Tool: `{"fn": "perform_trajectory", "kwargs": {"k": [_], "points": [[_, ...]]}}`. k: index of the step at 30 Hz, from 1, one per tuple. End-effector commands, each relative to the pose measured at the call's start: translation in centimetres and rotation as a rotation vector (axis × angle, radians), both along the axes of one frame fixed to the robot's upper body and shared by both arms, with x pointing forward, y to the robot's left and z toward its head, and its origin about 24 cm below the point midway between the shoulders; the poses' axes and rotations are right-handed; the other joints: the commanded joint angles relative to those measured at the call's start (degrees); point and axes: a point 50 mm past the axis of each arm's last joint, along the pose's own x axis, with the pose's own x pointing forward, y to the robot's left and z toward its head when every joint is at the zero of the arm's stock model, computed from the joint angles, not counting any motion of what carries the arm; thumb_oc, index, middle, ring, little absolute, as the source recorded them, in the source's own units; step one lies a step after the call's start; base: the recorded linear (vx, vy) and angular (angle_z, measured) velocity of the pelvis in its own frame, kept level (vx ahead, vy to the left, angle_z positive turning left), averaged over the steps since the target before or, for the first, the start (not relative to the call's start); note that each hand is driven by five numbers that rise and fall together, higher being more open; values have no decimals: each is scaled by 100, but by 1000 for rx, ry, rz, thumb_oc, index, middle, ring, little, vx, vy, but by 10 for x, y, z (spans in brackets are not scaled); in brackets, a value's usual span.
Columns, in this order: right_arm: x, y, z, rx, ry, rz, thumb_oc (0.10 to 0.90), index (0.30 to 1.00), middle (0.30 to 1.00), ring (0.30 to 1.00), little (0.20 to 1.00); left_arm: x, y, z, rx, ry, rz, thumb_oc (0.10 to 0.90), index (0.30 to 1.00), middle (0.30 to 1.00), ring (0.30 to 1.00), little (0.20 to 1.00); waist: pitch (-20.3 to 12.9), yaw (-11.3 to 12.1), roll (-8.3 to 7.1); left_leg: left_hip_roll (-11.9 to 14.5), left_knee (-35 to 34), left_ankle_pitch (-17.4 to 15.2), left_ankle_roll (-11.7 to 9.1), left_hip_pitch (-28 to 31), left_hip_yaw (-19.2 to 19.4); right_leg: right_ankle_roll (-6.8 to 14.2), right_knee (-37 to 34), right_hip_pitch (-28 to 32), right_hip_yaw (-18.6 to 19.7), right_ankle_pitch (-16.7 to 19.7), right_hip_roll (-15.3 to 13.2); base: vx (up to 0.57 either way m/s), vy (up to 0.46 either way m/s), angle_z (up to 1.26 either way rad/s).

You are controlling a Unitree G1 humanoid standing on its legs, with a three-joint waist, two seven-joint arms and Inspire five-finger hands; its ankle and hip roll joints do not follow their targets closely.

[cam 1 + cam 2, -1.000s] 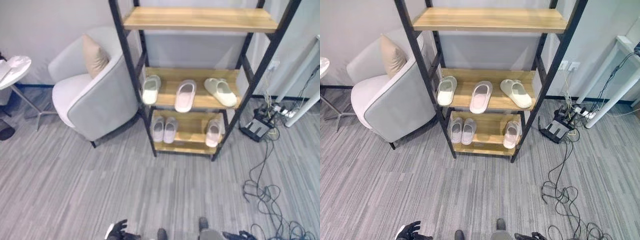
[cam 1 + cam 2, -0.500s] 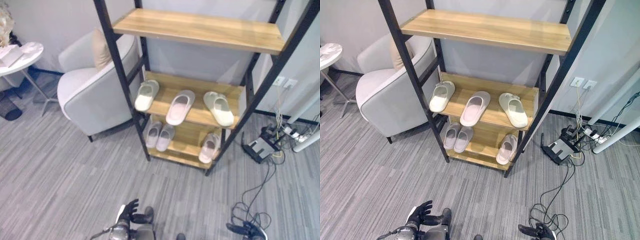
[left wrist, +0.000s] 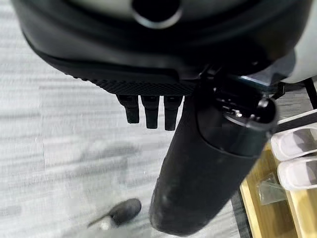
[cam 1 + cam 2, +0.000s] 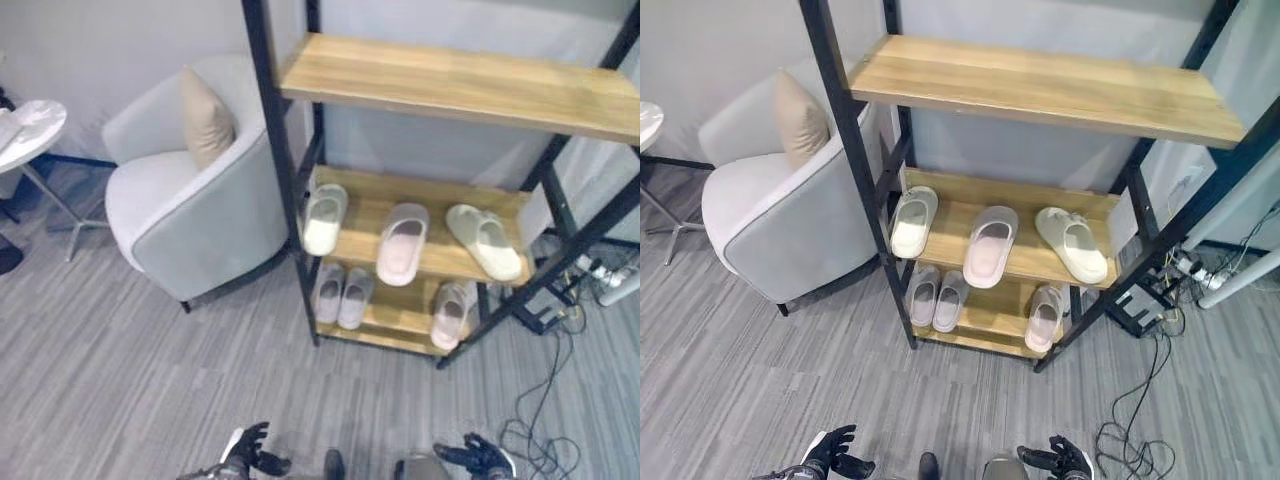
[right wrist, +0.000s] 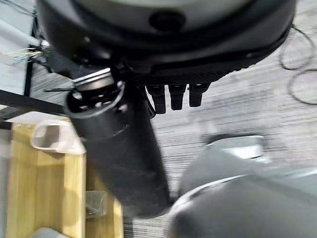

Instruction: Arrange the slippers neatly on the shoe rack.

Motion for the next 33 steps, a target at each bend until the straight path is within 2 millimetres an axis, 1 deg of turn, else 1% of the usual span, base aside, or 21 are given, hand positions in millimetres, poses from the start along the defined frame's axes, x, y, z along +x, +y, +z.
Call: {"fn": "perform_trajectory", "kwargs": {"k": [1, 5, 8, 9, 10, 11, 13, 14, 15, 16, 18, 20, 22, 23, 26, 27, 29, 30, 31, 32, 33], "points": [[7, -33, 14, -93, -77, -81, 800, 900, 900, 900, 900, 17, -2, 10, 9, -117, -49, 800, 900, 900, 900, 900, 7, -158, -79, 479, 631, -662, -440, 121, -145, 360, -950, 267, 251, 940, 194, 401, -237, 0], [-5, -43, 13, -113, -50, -136, 800, 900, 900, 900, 900, 20, -11, 11, -5, -133, -105, 800, 900, 900, 900, 900, -49, -205, -121, 477, 790, -832, -514, 227, -205, 355, -1242, 498, 320, 951, 252, 211, -183, 21], [-12, -57, 17, -153, -51, -218, 800, 900, 900, 900, 900, 22, -16, 13, -15, -153, -118, 800, 900, 900, 900, 900, -175, -211, -71, 704, 1101, -726, -743, 241, -307, 193, -1155, 664, 328, 791, 456, 164, -231, 27], [-12, -57, 17, -153, -51, -218, 800, 900, 900, 900, 900, 22, -16, 13, -15, -153, -118, 800, 900, 900, 900, 900, -175, -216, -68, 709, 1115, -733, -747, 232, -314, 190, -1155, 664, 322, 789, 459, 54, -241, 21], [-11, -66, 22, -184, -85, -285, 800, 900, 900, 900, 900, 33, -21, 19, -17, -200, -145, 800, 900, 900, 900, 900, -129, -251, -107, 990, 2139, -245, -998, -302, -183, 16, -1215, 849, 209, 669, 486, 2, -242, 14], [-10, -71, 26, -203, -100, -307, 800, 900, 900, 900, 900, 42, -25, 24, -19, -239, -170, 800, 900, 900, 900, 900, -71, -263, -177, 1178, 2549, -35, -974, -528, 38, -73, -1246, 937, 145, 640, 461, 9, -321, 17], [-8, -75, 29, -230, -113, -319, 800, 900, 900, 900, 900, 53, -28, 33, -22, -299, -196, 800, 900, 900, 900, 900, -17, -214, -220, 1276, 2900, -72, -912, -681, 112, -162, -1266, 1018, 111, 583, 513, 14, -154, 37], [-6, -79, 33, -267, -129, -344, 800, 900, 900, 900, 900, 68, -34, 50, -37, -417, -211, 800, 900, 900, 900, 900, 64, -105, -262, 1099, 2976, -219, -838, -906, 42, -172, -1278, 1092, 121, 534, 560, 90, -84, 15], [-5, -81, 34, -279, -131, -346, 800, 900, 900, 900, 900, 74, -37, 62, -61, -485, -225, 800, 900, 900, 900, 900, 58, -3, -274, 731, 2509, -511, -721, -983, -10, -100, -1264, 1083, 101, 492, 607, 99, -87, -7], [-4, -80, 35, -284, -137, -335, 800, 900, 900, 900, 900, 76, -38, 66, -60, -507, -240, 800, 900, 900, 900, 900, 55, 41, -276, 623, 2273, -523, -710, -996, -28, -79, -1243, 1088, 99, 470, 638, 79, 10, -16], [-3, -80, 36, -292, -137, -316, 800, 900, 900, 900, 900, 76, -38, 67, -59, -515, -249, 800, 900, 900, 900, 900, 26, 47, -258, 590, 1960, -611, -671, -862, 21, -64, -1232, 1083, 84, 436, 665, 39, 49, -14], [-5, -76, 33, -315, -113, -263, 800, 900, 900, 900, 900, 71, -42, 66, -26, -513, -324, 800, 900, 900, 900, 900, -89, 59, -242, 319, 1223, -617, -625, -511, -386, -12, -1182, 1048, 161, 457, 724, 58, 106, -27], [-4, -73, 32, -310, -111, -247, 800, 900, 900, 900, 900, 68, -42, 65, -21, -512, -327, 800, 900, 900, 900, 900, -129, 59, -223, 292, 951, -593, -563, -361, -372, 33, -1197, 1033, 167, 501, 713, -28, 112, -9], [2, -66, 30, -297, -116, -237, 800, 900, 900, 900, 900, 73, -43, 73, 0, -551, -373, 800, 900, 900, 900, 900, -53, 45, -145, 355, 858, -524, -494, -334, -335, 173, -679, 741, 189, 526, 700, -121, 104, -11], [8, -60, 29, -282, -119, -234, 800, 900, 900, 900, 900, 79, -42, 84, -1, -598, -395, 800, 900, 900, 900, 900, 85, 92, -43, 440, 1014, -538, -445, -404, -202, 366, 70, 475, 80, 539, 413, -146, -5, -44], [6, -61, 28, -289, -105, -227, 800, 900, 900, 900, 900, 77, -40, 84, -19, -594, -393, 800, 900, 900, 900, 900, 83, 117, 47, 512, 1055, -541, -433, -442, -238, 266, 149, 581, 129, 502, 123, -140, -130, -12], [4, -62, 28, -288, -101, -232, 800, 900, 900, 900, 900, 77, -40, 86, -32, -598, -386, 800, 900, 900, 900, 900, 66, 119, 76, 534, 1052, -533, -432, -450, -276, 250, 184, 633, 242, 554, 26, -76, -142, 2], [-1, -66, 29, -293, -94, -251, 800, 900, 900, 900, 900, 75, -38, 86, -45, -598, -370, 800, 900, 900, 900, 900, -11, 136, 95, 580, 1060, -511, -450, -483, -308, 294, 112, 803, 450, 769, -189, -36, -123, -3], [-1, -66, 29, -293, -94, -251, 800, 900, 900, 900, 900, 75, -38, 86, -45, -598, -370, 800, 900, 900, 900, 900, -10, 137, 96, 581, 1060, -512, -450, -480, -308, 294, 109, 807, 450, 771, -188, -150, -466, 0], [-1, -71, 31, -309, -89, -238, 800, 900, 900, 900, 900, 71, -34, 82, -49, -574, -350, 800, 900, 900, 900, 900, -146, 281, 3, 687, 1176, -465, -568, -694, -316, 416, -250, 1247, 499, 1014, -493, -134, -473, 16], [2, -70, 32, -314, -100, -226, 800, 900, 900, 900, 900, 72, -34, 86, -59, -593, -342, 800, 900, 900, 900, 900, -174, 342, -87, 709, 1261, -475, -624, -743, -346, 447, -515, 1418, 443, 871, -460, -165, -603, 17]]}}
